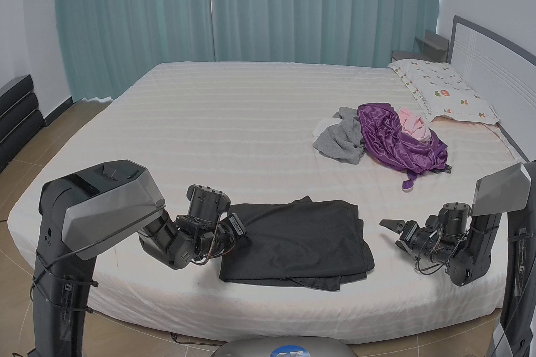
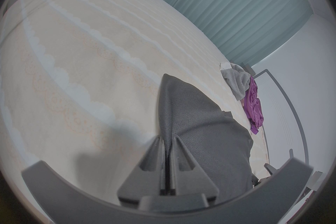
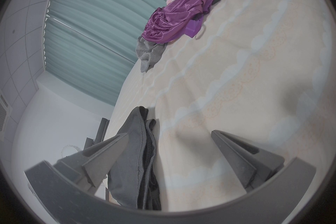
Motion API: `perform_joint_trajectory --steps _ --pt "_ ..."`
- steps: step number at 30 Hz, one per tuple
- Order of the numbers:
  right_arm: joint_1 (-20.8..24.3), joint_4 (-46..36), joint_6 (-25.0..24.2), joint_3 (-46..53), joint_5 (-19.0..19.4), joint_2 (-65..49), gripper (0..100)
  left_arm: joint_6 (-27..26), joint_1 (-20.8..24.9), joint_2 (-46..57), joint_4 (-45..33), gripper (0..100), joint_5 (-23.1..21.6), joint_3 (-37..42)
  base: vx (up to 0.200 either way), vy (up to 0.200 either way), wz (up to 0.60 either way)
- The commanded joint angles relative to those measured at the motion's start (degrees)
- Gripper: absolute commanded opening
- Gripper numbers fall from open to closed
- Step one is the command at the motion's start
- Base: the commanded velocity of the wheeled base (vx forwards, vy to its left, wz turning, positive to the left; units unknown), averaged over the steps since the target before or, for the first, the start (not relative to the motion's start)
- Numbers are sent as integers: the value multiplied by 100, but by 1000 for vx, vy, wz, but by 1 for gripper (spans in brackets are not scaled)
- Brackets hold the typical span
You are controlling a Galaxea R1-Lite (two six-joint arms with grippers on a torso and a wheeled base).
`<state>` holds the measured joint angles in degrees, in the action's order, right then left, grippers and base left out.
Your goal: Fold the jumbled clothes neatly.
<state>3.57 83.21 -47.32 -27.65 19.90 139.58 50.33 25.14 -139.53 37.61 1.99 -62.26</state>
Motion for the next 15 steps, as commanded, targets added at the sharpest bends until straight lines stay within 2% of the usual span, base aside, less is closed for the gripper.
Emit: perform_joint_trajectory --steps 1,8,15 --pt "3 2 -5 5 -3 8 100 3 0 14 1 0 3 3 0 0 0" --pt "12 2 4 14 -3 16 100 3 0 14 1 0 12 3 0 0 0" --pt "12 2 4 5 -3 16 100 73 -35 23 1 0 3 -6 0 200 0"
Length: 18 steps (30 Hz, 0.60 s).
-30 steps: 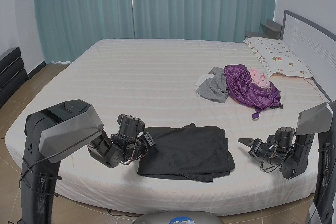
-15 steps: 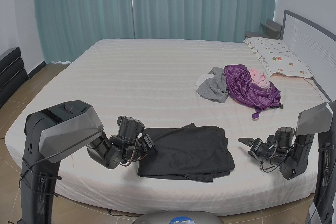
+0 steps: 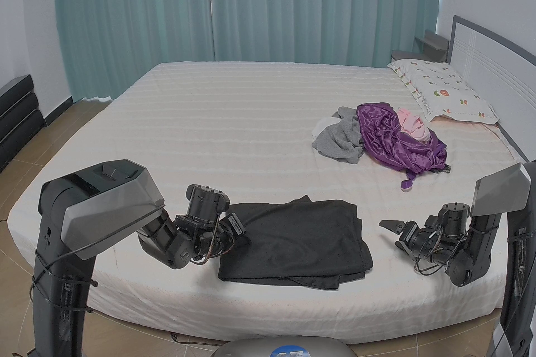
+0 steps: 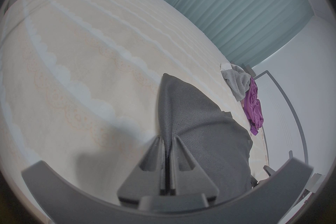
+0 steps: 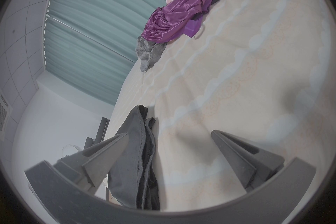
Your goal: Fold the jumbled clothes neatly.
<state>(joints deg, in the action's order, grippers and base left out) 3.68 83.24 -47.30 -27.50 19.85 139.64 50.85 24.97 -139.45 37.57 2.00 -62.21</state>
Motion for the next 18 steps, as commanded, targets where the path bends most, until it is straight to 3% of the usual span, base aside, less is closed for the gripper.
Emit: perform_joint_trajectory --steps 1,18 --pt "1 0 1 -10 2 10 100 83 -27 41 -4 0 2 -19 0 200 0" --pt "1 0 -7 -10 2 10 100 171 -124 102 -4 0 -15 -2 0 200 0"
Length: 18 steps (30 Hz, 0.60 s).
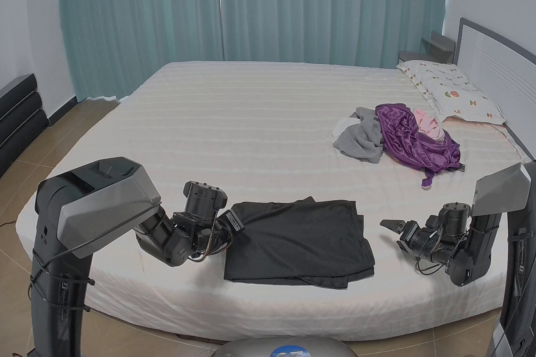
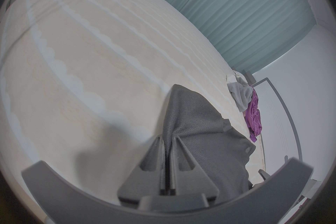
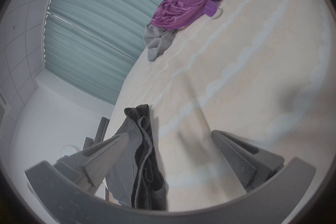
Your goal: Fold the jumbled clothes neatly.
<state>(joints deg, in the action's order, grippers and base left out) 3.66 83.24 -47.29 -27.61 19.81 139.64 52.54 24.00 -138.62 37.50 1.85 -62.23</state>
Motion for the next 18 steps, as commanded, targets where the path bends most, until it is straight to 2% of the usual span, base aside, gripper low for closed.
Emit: perform_joint_trajectory --steps 1,18 --pt "-5 0 -9 1 5 10 100 2 -45 19 3 0 8 1 0 200 0" --pt "3 8 -9 10 5 10 100 2 -71 19 3 0 -27 1 0 200 0"
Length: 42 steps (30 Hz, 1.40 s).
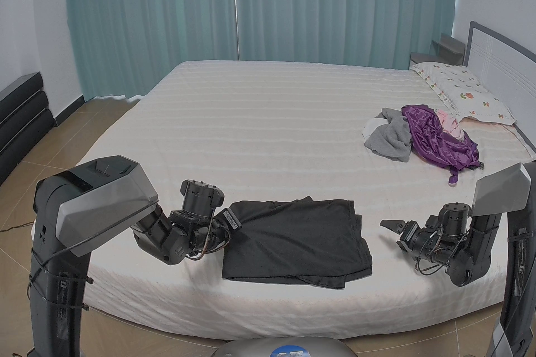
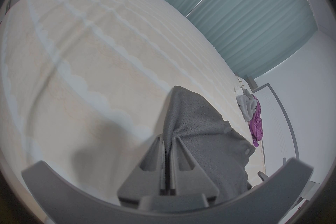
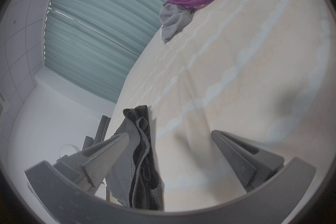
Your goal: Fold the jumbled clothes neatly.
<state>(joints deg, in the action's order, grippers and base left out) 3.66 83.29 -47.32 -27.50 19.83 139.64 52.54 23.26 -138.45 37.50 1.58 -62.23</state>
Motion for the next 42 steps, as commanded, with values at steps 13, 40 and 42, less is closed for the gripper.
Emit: perform_joint_trajectory --steps 13,40,42 --pt "3 3 -5 -1 3 10 100 2 -6 2 -6 0 9 9 0 169 0" --pt "3 12 -5 -1 3 19 100 204 -14 99 -23 100 70 150 0 0 0" --pt "3 12 -5 -1 3 10 100 274 -14 134 -41 100 61 150 0 0 0"
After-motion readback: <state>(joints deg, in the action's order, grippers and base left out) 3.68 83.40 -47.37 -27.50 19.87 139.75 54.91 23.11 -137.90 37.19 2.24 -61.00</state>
